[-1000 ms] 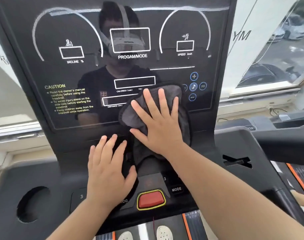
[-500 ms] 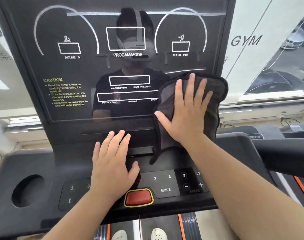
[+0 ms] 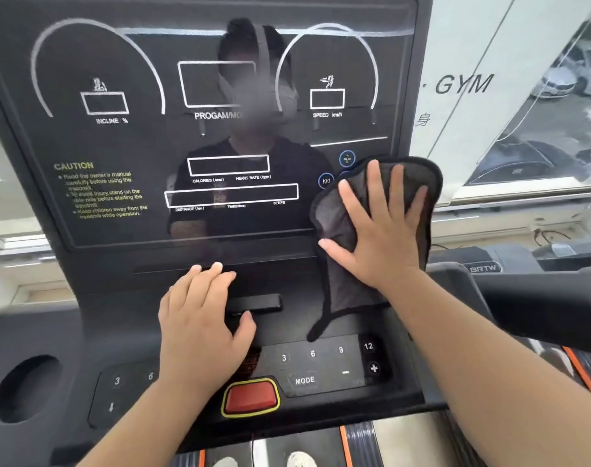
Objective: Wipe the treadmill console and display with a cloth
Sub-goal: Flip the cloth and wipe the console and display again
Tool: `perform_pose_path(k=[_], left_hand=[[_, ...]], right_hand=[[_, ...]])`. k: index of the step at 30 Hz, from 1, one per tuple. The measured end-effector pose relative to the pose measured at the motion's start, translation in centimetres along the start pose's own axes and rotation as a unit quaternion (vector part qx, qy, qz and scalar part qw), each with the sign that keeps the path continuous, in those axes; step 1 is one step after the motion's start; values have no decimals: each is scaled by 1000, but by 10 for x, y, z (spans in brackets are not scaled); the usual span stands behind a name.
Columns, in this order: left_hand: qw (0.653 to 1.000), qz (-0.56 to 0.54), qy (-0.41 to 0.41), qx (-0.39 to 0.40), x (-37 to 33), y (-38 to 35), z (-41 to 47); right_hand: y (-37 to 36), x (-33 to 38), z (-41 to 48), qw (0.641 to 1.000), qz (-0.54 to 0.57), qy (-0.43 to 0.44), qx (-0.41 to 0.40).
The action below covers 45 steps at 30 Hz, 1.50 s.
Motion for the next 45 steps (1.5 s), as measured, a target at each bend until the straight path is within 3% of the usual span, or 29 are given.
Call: perform_pose_path(k=[7,10,16,25,30,36,39,41,43,45], left_hand=[[999,-1,-3,-39,-4,8,13],[998,-17,11,-58,-7,10,16],[996,-72,-30,-39,-42,3,22],[991,-108,-35,74,-89,-24,-2],[984,-63,-41,162,-101,-40,-26],[985,-50,-45,156,-113,-38,-41],[986,-38,-57,153,-114,-38,-47],[984,-26,-67,162,-115,-39,-50],[981,7,-81,177,-117,-40,-54],[975,46,-90,196,-117,-43,-55]], right_hand=[[27,-4,77,993,17,-117,-14],[28,5,79,991,10,-130,-14],[-3,13,6,995,30,-84,53],[-13,27,-110,970,89,-35,224],[-3,39,-146,935,121,12,332],[34,56,-190,885,187,90,418],[45,43,-182,881,289,62,371],[54,11,-164,922,305,-30,235],[58,-23,-156,956,234,-108,144],[49,-37,-155,956,169,-142,193]])
Point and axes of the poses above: each hand's wrist, its own z-axis towards the middle knuckle, its own y-axis out of the back of the hand, x = y × z, the point moved 7 cm from there along z, towards the middle knuckle, and after that the axes turned 6 degrees about -x, right-handed, at the moved point
